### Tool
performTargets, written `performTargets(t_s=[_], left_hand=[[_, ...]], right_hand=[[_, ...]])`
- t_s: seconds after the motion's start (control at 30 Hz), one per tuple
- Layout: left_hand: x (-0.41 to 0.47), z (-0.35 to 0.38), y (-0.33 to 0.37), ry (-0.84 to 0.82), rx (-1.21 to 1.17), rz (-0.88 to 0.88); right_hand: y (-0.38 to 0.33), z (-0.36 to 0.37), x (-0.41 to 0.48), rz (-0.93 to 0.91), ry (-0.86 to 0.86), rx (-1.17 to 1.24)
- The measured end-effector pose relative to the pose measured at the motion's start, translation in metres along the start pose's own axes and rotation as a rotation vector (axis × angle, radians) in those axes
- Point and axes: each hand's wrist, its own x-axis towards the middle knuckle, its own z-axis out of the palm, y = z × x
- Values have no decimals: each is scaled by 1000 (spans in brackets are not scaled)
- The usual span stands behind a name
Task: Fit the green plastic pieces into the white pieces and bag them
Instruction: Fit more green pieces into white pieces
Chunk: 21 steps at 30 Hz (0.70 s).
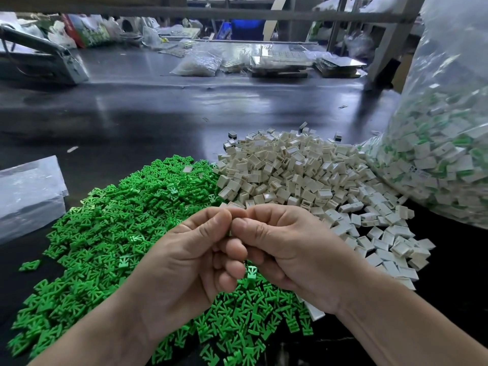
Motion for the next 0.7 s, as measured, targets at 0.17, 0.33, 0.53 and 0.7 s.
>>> performTargets(t_s=[0.17,0.33,0.53,0.7], left_hand=[[1,3,-6,-13,-26,60],[1,1,-6,-92,-27,77],[-2,1,-4,-95,20,89],[-2,2,-4,-71,37,105]], right_hand=[[1,2,0,7,6,27],[2,1,1,-1,-34,93],[3,4,0,3,-56,135],[3,5,0,2,-65,146]])
